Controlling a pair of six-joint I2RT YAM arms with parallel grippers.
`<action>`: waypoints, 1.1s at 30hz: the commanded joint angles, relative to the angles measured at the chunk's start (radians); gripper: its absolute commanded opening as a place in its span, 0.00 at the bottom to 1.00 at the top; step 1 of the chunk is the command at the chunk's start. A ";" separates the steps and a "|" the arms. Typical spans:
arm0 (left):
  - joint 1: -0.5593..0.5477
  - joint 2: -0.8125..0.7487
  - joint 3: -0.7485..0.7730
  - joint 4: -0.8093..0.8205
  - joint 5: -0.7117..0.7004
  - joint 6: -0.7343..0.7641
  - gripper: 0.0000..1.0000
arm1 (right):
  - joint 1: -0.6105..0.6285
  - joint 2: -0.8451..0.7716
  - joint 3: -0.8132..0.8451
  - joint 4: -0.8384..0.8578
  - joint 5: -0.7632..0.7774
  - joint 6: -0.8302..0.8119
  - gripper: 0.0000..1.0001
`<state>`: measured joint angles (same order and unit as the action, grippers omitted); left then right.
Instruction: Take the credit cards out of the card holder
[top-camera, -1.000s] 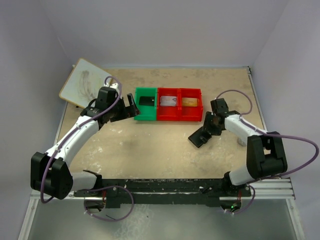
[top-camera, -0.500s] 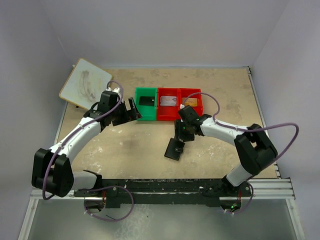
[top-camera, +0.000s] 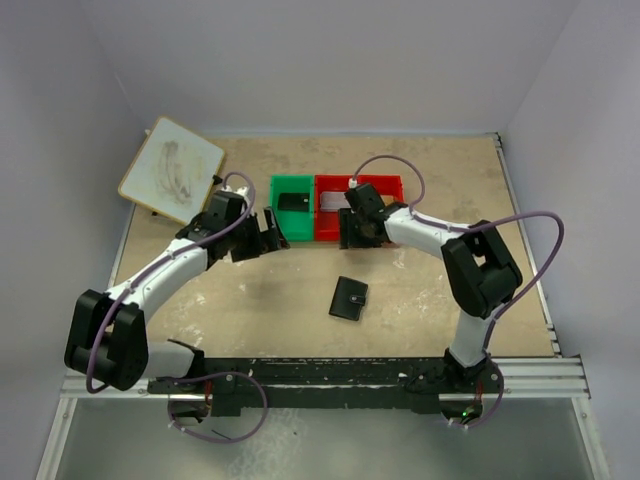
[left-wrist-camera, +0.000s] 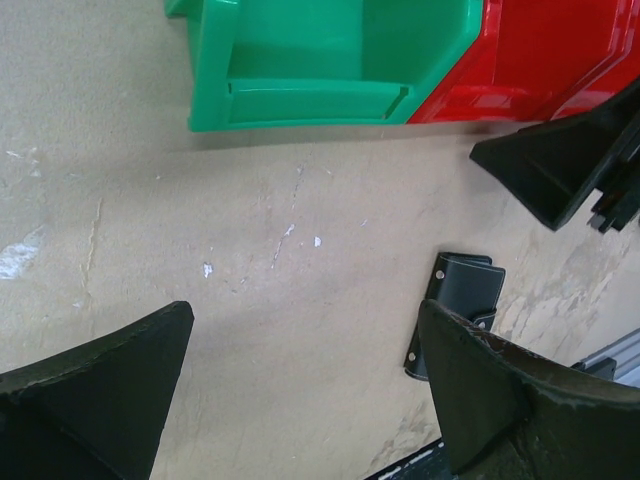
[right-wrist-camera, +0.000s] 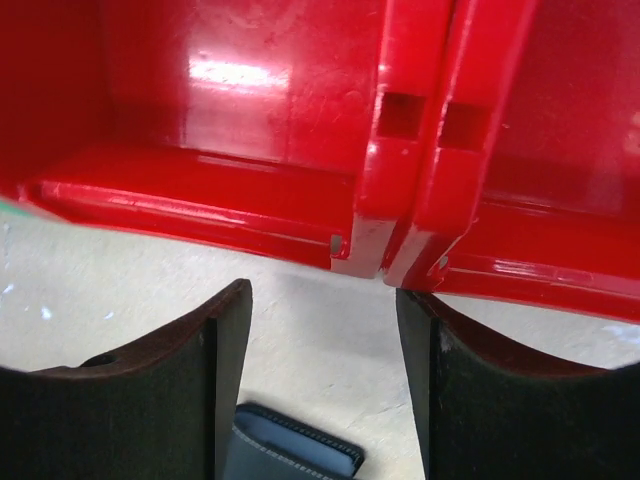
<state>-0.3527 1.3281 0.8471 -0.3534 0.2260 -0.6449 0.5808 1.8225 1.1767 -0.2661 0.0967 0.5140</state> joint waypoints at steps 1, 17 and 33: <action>-0.025 -0.016 -0.019 0.068 0.016 -0.026 0.91 | -0.040 0.014 0.053 0.025 0.035 -0.082 0.63; -0.276 0.071 -0.097 0.261 -0.107 -0.182 0.85 | -0.036 -0.321 -0.180 -0.002 -0.074 0.060 0.58; -0.360 0.219 -0.124 0.460 -0.027 -0.251 0.58 | 0.243 -0.522 -0.398 -0.088 -0.110 0.373 0.47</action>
<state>-0.6918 1.5291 0.7212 0.0147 0.1623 -0.8726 0.7876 1.2884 0.8074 -0.3408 0.0196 0.8055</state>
